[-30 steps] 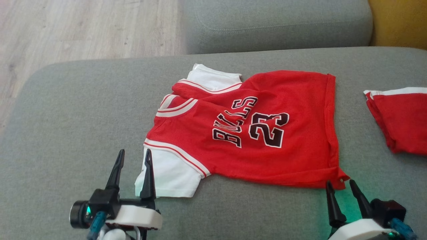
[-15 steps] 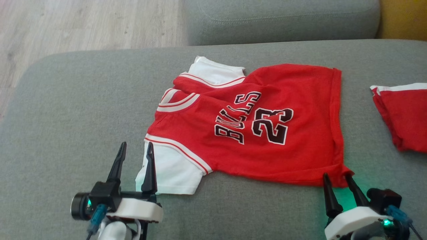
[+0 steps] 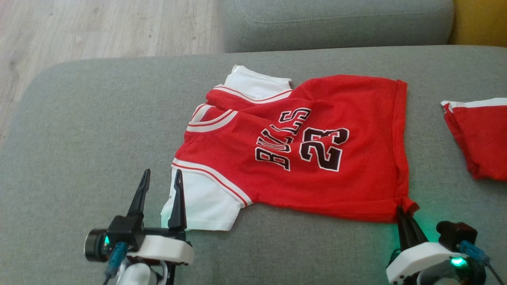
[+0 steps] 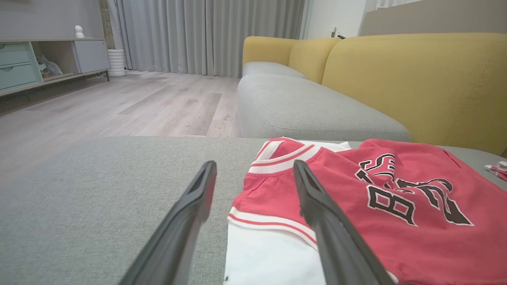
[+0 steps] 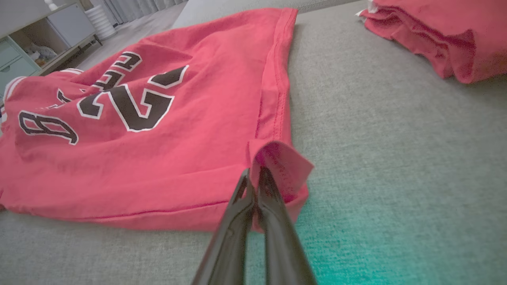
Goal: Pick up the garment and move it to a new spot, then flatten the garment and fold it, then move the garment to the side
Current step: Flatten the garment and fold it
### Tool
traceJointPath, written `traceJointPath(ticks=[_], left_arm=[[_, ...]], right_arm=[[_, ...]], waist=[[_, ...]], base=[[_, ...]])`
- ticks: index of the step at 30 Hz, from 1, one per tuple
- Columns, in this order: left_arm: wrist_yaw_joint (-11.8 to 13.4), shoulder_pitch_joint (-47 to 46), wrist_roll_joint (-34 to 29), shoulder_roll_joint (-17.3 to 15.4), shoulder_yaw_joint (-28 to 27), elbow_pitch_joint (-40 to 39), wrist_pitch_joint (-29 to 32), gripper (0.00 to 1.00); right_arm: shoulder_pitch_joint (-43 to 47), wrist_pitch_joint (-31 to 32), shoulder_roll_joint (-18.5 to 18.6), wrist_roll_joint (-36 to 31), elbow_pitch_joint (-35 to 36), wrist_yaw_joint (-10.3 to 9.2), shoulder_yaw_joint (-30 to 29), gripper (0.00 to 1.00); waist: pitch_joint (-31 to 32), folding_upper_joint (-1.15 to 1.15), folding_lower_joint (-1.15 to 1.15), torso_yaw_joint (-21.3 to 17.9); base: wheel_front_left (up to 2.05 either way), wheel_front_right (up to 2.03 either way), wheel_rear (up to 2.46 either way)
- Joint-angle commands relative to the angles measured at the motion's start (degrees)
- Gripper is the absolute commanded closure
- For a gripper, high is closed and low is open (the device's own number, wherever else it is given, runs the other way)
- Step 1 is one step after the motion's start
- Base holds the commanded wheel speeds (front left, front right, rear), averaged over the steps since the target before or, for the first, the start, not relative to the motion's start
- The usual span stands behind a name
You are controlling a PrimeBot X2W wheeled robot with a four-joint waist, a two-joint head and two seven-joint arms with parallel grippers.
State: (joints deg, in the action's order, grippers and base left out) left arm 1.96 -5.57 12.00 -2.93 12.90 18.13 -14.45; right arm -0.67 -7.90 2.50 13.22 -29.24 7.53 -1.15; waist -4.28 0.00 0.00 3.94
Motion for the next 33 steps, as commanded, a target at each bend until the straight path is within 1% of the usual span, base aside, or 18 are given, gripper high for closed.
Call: traceJointPath(ticks=[1, 4, 7, 14, 17, 20, 23, 28, 29, 30, 31, 32, 33], left_arm=[[-0.04, -2.26, -0.73, 0.04, -2.02, -1.47, -0.54, 0.0], [-0.44, -2.12, -1.12, 0.04, -2.04, 0.24, -0.54, 0.0], [-0.64, -2.52, -1.33, -0.26, -1.62, 4.74, -0.04, 0.0], [-0.76, -4.34, -0.81, -1.48, -1.22, 11.87, 6.78, 0.0], [0.13, -4.67, -0.88, -1.99, -1.23, 13.4, 9.81, 0.0], [2.27, -5.0, -1.36, -2.47, -1.65, 14.29, 11.49, 0.0], [3.65, -5.28, -1.67, -2.71, -1.68, 15.18, 13.25, 0.0], [2.5, -5.56, -1.62, -2.99, -0.27, 16.46, 16.97, 0.0], [1.36, -5.55, -1.32, -3.06, 0.42, 16.78, 18.38, 0.0], [0.67, -5.53, -1.0, -3.01, 0.7, 16.79, 18.98, 0.22], [-0.03, -5.49, -0.7, -2.95, 1.03, 16.73, 19.56, 0.8], [-0.87, -5.41, -0.44, -2.91, 1.45, 16.6, 20.15, 1.0], [-1.7, -5.3, -0.09, -2.85, 1.8, 16.33, 20.64, 1.0]], right_arm=[[-1.89, -0.97, 0.38, 0.33, 1.8, -0.04, 1.31, 1.0], [-0.94, -1.44, 0.38, 0.63, 3.11, -0.04, 1.53, 1.0], [0.49, -1.18, 0.38, 1.06, 5.28, -0.04, 2.48, 1.0], [2.72, 0.35, 0.38, 1.27, 9.74, -0.04, 2.33, 1.0], [3.08, 0.73, 0.38, 1.39, 10.83, -0.04, 2.36, 1.0], [3.26, 0.86, 0.38, 1.46, 11.39, -0.04, 2.49, 1.0], [3.36, 0.96, 0.38, 1.31, 11.64, -0.04, 2.71, 1.0], [3.26, 1.14, 0.38, 0.95, 11.85, -0.04, 2.73, 1.0], [3.19, 1.18, 0.38, 0.77, 11.87, -0.04, 2.62, 1.0], [3.15, 1.19, 0.38, 0.69, 11.86, -0.04, 2.55, 1.0], [3.1, 1.22, 0.38, 0.63, 11.84, -0.04, 2.47, 1.0], [3.04, 1.25, 0.38, 0.59, 11.8, -0.04, 2.39, 1.0], [2.99, 1.27, 0.38, 0.54, 11.72, -0.04, 2.3, 1.0]], waist=[[0.3, 0.0, 0.0, -0.24], [0.87, 0.0, 0.0, -0.74], [1.27, 0.0, 0.0, -1.29], [1.21, 0.0, 0.0, -2.2], [0.95, 0.0, 0.0, -2.33], [0.78, 0.0, 0.0, -2.39], [0.62, 0.0, 0.0, -2.43], [0.35, 0.0, 0.0, -2.51], [0.28, 0.0, 0.0, -2.54], [0.26, 0.0, 0.0, -2.54], [0.25, 0.0, 0.0, -2.52], [0.28, 0.0, 0.0, -2.5], [0.34, 0.0, 0.0, -2.46]], base=[[0.0, 0.0, 0.0], [0.0, 0.0, 0.0], [0.0, 0.0, 0.0], [0.0, 0.0, 0.0], [0.0, 0.0, 0.0], [0.0, 0.0, 0.0], [0.0, 0.0, 0.0], [0.0, 0.0, 0.0], [0.0, 0.0, 0.0], [0.0, 0.0, 0.0], [0.0, 0.0, 0.0], [0.0, 0.0, 0.0], [0.0, 0.0, 0.0]])
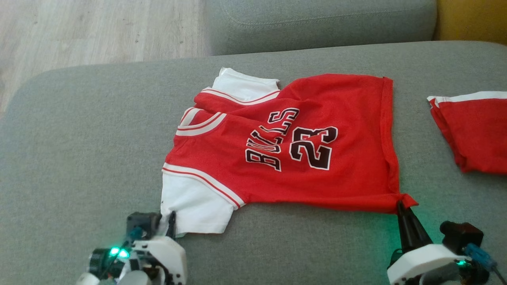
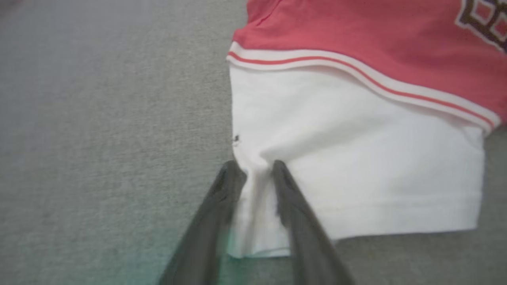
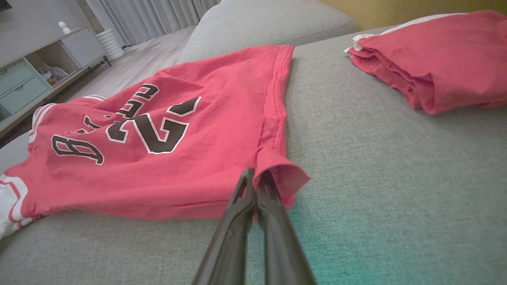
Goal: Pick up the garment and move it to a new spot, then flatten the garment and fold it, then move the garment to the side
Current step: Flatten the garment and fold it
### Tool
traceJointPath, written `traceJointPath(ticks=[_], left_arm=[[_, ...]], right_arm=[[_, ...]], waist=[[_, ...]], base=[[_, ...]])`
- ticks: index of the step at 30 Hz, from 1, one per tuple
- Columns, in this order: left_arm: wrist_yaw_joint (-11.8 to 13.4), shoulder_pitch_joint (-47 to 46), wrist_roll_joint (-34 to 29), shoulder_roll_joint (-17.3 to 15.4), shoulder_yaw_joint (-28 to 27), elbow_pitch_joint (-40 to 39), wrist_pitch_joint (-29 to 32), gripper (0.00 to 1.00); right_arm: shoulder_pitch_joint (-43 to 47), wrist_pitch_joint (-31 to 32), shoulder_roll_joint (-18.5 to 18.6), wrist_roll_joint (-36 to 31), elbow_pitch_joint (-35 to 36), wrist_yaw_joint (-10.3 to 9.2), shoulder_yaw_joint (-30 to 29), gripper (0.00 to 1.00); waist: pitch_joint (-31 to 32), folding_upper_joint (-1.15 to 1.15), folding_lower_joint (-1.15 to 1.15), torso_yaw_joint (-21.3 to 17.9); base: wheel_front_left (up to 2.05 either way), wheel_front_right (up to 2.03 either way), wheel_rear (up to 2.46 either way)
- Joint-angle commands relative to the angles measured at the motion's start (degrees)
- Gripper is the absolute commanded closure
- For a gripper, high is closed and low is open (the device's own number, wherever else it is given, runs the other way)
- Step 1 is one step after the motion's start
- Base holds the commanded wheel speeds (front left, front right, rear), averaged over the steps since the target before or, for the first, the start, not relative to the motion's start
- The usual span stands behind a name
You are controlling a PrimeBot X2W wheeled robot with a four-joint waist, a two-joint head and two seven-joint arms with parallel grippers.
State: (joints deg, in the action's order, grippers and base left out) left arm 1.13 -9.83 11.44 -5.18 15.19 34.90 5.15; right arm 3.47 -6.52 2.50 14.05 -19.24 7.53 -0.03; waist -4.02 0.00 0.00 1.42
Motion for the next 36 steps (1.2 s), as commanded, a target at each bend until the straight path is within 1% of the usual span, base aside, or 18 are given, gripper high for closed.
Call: traceJointPath(ticks=[1, 2, 4, 7, 13, 16, 19, 22, 25, 29, 32, 36], left_arm=[[-1.47, -0.91, 0.92, -0.52, -0.34, -0.82, 1.38, 1.0], [-1.47, -0.91, 0.92, -0.52, -0.34, -0.82, 1.38, 1.0], [-2.41, -0.76, 1.3, -0.58, 0.11, -1.83, 1.76, 1.0], [-3.36, -0.98, 1.77, -0.69, 0.41, -4.86, 0.78, 1.0], [-5.02, -3.29, 6.53, 0.0, -2.54, -15.08, -5.11, 1.0], [-5.54, -6.01, 8.35, -0.03, -4.21, -20.73, -7.39, 1.0], [-5.44, -9.7, 10.34, 0.15, -6.28, -25.85, -8.72, 1.0], [-5.18, -14.09, 12.96, 0.62, -7.72, -29.27, -8.08, 1.0], [-4.49, -18.58, 13.72, 0.58, -8.43, -30.61, -6.83, 1.0], [-2.59, -21.78, 14.17, -0.15, -10.16, -31.41, -4.89, 1.0], [-2.1, -21.91, 14.7, -0.85, -10.78, -34.17, -3.36, 1.0], [-0.95, -21.31, 16.95, -0.93, -12.04, -42.17, -0.17, 1.0]], right_arm=[[-1.21, -0.1, 0.38, -0.31, 1.65, -0.04, 1.11, 1.0], [-1.21, -0.1, 0.38, -0.31, 1.65, -0.04, 1.11, 1.0], [-1.41, -0.12, 0.38, -0.37, 1.54, -0.04, 1.0, 1.0], [-1.9, -0.51, 0.38, -0.78, 1.83, -0.04, 0.73, 1.0], [-4.44, -1.44, 0.56, -2.53, 5.33, -0.04, 1.2, 1.0], [-7.05, -1.99, 2.26, -2.47, 8.82, -0.04, 2.56, 1.0], [-10.93, -2.37, 5.02, -1.45, 13.01, -0.04, 3.95, 1.0], [-15.16, -1.76, 8.54, -0.62, 16.86, -0.04, 5.58, 1.0], [-19.05, -0.22, 12.02, 0.21, 19.85, -0.04, 7.12, 1.0], [-23.14, 2.16, 16.03, 1.12, 23.73, -0.04, 8.24, 1.0], [-24.06, 4.22, 17.74, 2.15, 27.16, -0.04, 8.06, 1.0], [-22.38, 7.79, 18.57, 3.08, 33.34, -0.04, 5.9, 1.0]], waist=[[0.14, 0.0, 0.0, 0.09], [0.14, 0.0, 0.0, 0.09], [0.34, 0.0, 0.0, 0.2], [0.79, 0.0, 0.0, 0.46], [1.48, 0.0, 0.0, 0.4], [1.84, 0.0, 0.0, 0.21], [2.42, 0.0, 0.0, -0.11], [3.25, 0.0, 0.0, -0.04], [4.26, 0.0, 0.0, 0.01], [4.92, 0.0, 0.0, -0.26], [5.13, 0.0, 0.0, -0.5], [4.81, 0.0, 0.0, -0.54]], base=[[0.0, 0.0, 0.0], [0.0, 0.0, 0.0], [0.0, 0.0, 0.0], [0.0, 0.0, 0.0], [0.0, 0.0, 0.0], [0.0, 0.0, 0.0], [0.0, 0.0, 0.0], [0.0, 0.0, 0.0], [0.0, 0.0, 0.0], [0.0, 0.0, 0.0], [0.0, 0.0, 0.0], [0.0, 0.0, 0.0]])
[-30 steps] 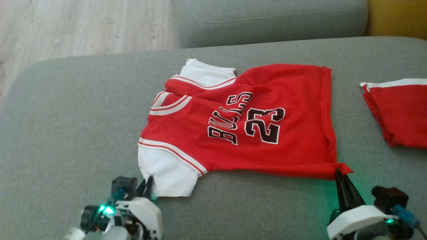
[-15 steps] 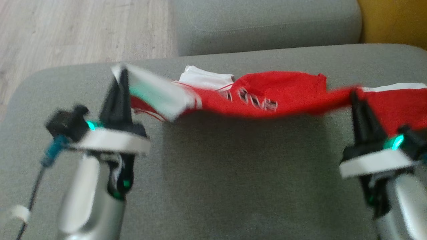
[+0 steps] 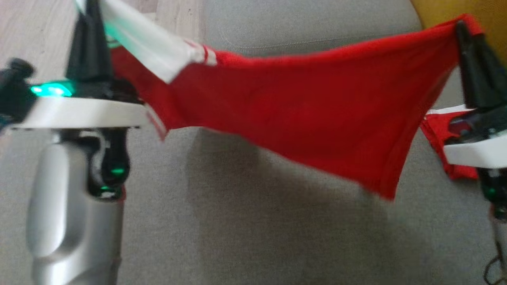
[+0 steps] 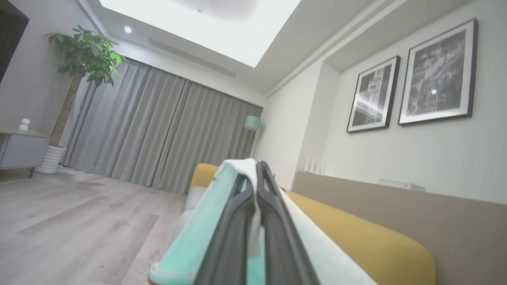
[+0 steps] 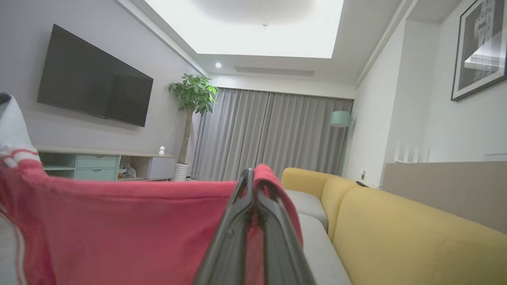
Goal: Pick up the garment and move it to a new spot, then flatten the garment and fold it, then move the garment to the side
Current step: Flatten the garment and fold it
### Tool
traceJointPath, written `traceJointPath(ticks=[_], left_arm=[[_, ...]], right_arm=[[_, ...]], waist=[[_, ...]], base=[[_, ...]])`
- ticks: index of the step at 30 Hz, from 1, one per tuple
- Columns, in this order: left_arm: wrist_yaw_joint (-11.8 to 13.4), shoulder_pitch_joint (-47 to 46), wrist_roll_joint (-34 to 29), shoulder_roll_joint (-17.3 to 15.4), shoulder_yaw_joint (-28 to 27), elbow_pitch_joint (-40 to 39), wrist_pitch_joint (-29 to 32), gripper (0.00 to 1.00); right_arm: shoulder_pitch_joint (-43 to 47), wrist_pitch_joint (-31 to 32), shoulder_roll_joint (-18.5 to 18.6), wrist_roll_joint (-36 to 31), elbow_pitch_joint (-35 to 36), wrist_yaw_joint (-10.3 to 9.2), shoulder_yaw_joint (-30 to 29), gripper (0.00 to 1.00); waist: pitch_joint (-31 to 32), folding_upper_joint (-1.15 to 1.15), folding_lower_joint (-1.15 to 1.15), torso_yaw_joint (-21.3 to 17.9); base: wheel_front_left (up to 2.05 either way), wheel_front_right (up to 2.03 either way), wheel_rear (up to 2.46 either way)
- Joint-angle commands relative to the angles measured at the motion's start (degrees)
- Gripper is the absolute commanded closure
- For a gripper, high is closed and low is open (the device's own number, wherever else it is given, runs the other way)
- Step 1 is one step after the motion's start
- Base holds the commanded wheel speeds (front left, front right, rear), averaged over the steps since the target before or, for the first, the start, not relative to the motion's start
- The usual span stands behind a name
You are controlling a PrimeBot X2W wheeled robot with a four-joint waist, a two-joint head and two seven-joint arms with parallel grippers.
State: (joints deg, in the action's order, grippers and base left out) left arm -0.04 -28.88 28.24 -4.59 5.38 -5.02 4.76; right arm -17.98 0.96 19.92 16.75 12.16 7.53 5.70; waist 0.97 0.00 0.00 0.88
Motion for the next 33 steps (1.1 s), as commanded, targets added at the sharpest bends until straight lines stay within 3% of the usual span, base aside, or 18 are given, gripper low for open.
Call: traceJointPath(ticks=[1, 7, 11, 13, 19, 25, 30, 33], left_arm=[[0.71, -2.47, 0.84, -1.55, -2.78, -4.65, 1.18, 1.0], [2.39, -7.72, 2.37, -4.31, -4.91, -14.4, 7.5, 1.0], [1.48, -12.69, -0.19, -7.84, -4.42, -12.22, 9.56, 1.0], [-0.15, -17.27, -2.74, -10.17, -2.99, -8.13, 9.61, 1.0], [-2.62, -35.47, -7.54, -12.44, -0.86, 11.5, 4.84, 1.0], [-2.95, -51.96, -11.27, -13.4, -0.18, 30.62, -4.27, 1.0], [-3.05, -58.22, -11.52, -12.15, 0.06, 41.64, -10.33, 1.0], [-4.5, -57.94, -11.62, -10.38, 2.11, 46.16, -12.44, 1.0]], right_arm=[[-0.42, 1.25, 1.23, 0.38, 3.66, -0.04, -0.64, 1.0], [-1.82, 4.95, 1.69, -0.52, 9.61, -0.04, -3.85, 1.0], [-5.6, 5.91, 2.76, -1.62, 8.47, -0.04, -3.46, 1.0], [-9.51, 6.28, 3.34, -2.77, 6.1, -0.04, -2.84, 1.0], [-27.79, 6.18, 5.88, -3.75, -7.49, -0.04, 4.62, 1.0], [-49.08, -0.61, 3.35, -4.99, -27.34, -0.04, 9.46, 1.0], [-57.75, -8.17, 0.65, -7.82, -42.09, -0.04, 10.0, 1.0], [-58.33, -11.4, -0.33, -8.6, -48.63, -0.04, 8.99, 1.0]], waist=[[-0.61, 0.0, 0.0, 0.03], [-5.62, 0.0, 0.0, -0.35], [-9.78, 0.0, 0.0, -0.43], [-13.4, 0.0, 0.0, -0.41], [-23.1, 0.0, 0.0, -0.25], [-27.55, 0.0, 0.0, -0.43], [-27.42, 0.0, 0.0, 0.24], [-27.0, 0.0, 0.0, 1.21]], base=[[0.0, 0.0, 0.0], [0.0, 0.0, 0.0], [0.0, 0.0, 0.0], [0.0, 0.0, 0.0], [0.0, 0.0, 0.0], [0.0, 0.0, 0.0], [0.0, 0.0, 0.0], [0.0, 0.0, 0.0]])
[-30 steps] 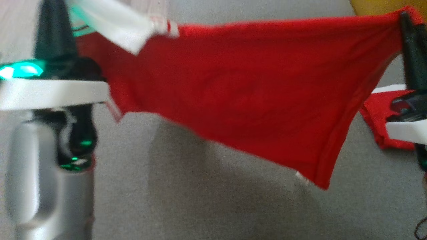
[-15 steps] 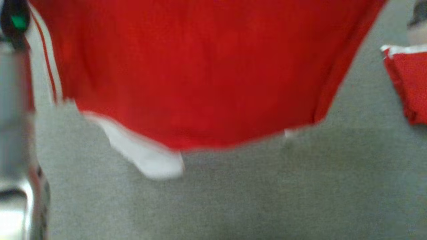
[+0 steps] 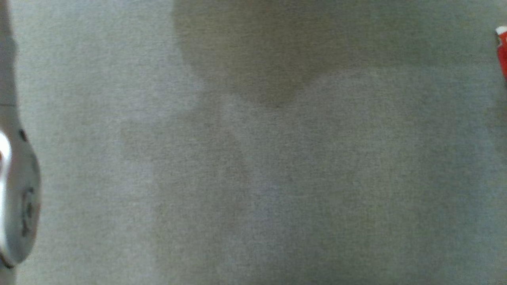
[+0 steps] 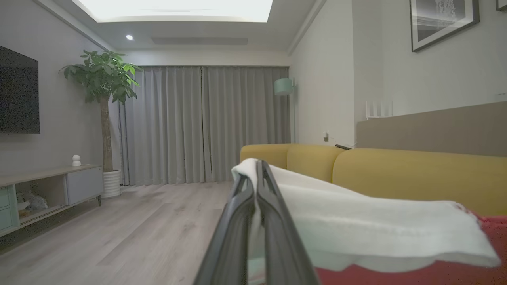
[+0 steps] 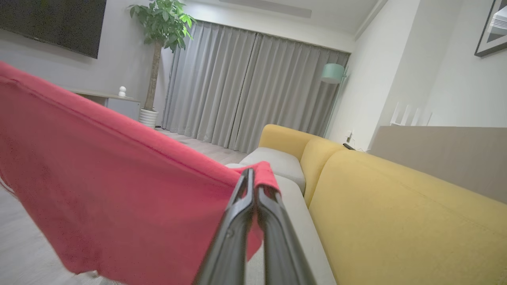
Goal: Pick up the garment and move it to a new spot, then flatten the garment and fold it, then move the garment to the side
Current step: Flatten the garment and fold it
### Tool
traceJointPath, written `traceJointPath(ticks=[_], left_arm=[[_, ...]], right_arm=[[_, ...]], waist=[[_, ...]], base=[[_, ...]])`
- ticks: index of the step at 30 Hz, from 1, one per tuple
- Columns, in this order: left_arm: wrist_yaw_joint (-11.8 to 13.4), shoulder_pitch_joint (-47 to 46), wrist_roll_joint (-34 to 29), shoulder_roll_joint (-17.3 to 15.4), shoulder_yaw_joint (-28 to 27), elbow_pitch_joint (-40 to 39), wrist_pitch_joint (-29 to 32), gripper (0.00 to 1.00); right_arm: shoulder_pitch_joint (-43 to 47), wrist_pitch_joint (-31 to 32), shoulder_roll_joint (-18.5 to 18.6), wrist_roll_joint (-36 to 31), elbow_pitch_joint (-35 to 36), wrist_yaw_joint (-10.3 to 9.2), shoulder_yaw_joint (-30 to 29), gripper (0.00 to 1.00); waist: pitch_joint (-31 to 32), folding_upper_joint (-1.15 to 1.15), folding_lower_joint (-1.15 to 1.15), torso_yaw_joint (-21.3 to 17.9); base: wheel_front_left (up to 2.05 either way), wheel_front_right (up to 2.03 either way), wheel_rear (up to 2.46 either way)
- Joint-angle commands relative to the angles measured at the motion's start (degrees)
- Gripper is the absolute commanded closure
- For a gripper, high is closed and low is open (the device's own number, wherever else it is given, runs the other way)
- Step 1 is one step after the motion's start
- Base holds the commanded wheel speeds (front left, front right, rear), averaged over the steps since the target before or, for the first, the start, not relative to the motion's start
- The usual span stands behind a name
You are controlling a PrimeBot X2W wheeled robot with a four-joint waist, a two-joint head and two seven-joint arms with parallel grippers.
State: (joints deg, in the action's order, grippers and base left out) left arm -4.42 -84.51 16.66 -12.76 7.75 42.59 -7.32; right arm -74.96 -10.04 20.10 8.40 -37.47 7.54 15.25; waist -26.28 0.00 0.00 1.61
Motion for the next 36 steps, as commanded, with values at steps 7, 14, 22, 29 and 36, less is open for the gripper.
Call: traceJointPath(ticks=[7, 14, 22, 29, 36], left_arm=[[-2.14, 5.93, -0.3, -0.26, 4.38, 6.12, -3.98, 1.0], [-2.94, 21.16, -0.54, -0.64, 10.39, 9.58, -5.28, 1.0], [-3.05, 40.07, 5.65, -6.37, 23.25, 3.39, -0.16, 1.0], [-3.06, 53.2, 13.69, -14.47, 30.03, -11.43, 7.52, 1.0], [-1.55, 65.09, 18.79, -21.92, 30.53, -27.91, 16.83, 1.0]], right_arm=[[6.17, -3.08, 0.91, 1.88, -9.41, -0.05, 3.05, 1.0], [17.94, -1.13, 3.59, 7.78, -15.85, -0.05, 13.77, 1.0], [29.52, 3.69, 9.12, 20.31, -12.64, -0.05, 25.23, 1.0], [38.7, 9.79, 15.33, 30.96, -5.05, -0.05, 33.1, 1.0], [46.31, 15.94, 21.3, 40.56, 4.55, -0.05, 37.9, 1.0]], waist=[[2.1, 0.0, 0.0, 2.46], [6.98, 0.0, 0.0, 3.58], [16.47, 0.0, 0.0, 3.92], [24.26, 0.0, 0.0, 3.85], [28.11, 0.0, 0.0, 3.15]], base=[[0.0, 0.0, 0.0], [0.0, 0.0, 0.0], [0.0, 0.0, 0.0], [0.0, 0.0, 0.0], [0.0, 0.0, 0.0]])
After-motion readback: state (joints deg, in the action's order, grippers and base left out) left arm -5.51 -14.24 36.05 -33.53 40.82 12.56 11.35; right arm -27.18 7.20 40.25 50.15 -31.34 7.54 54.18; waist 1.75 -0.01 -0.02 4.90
